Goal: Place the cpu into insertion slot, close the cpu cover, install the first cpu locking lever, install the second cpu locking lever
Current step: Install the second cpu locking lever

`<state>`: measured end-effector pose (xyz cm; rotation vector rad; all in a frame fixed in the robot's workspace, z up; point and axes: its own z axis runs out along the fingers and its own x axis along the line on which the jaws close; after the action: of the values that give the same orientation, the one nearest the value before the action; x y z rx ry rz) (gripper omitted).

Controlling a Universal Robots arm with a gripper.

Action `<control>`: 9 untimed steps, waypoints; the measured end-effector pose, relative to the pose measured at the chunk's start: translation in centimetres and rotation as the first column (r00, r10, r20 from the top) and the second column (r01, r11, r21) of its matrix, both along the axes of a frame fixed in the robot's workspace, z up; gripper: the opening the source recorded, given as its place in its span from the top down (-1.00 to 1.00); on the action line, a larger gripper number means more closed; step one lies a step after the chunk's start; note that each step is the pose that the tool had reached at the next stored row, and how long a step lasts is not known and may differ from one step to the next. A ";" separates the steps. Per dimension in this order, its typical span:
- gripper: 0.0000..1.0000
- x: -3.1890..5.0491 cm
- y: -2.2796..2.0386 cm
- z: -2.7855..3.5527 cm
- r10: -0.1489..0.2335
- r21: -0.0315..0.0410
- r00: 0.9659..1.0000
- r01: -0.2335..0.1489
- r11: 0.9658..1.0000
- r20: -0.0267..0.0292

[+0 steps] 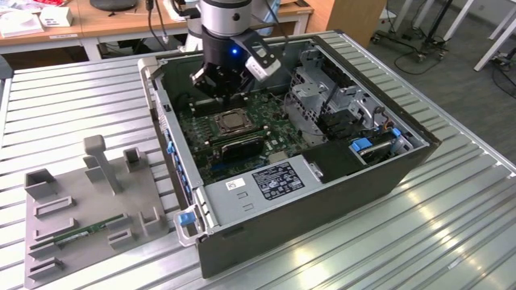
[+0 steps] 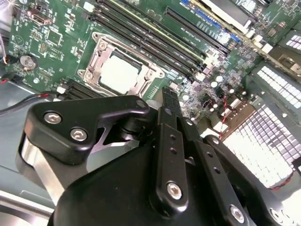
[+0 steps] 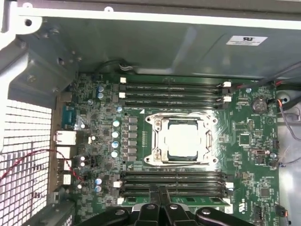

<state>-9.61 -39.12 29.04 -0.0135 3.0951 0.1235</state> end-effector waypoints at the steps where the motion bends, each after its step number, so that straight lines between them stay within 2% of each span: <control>1: 0.79 0.34 0.00 0.01 0.000 0.000 1.000 0.000 1.000 -0.003; 4: 0.79 1.40 0.00 0.01 0.000 0.000 1.000 0.000 1.000 -0.008; 9: 0.79 3.25 0.00 -0.03 0.000 0.000 1.000 0.000 1.000 -0.011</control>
<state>-6.36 -39.13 29.01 -0.0131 3.1065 0.1237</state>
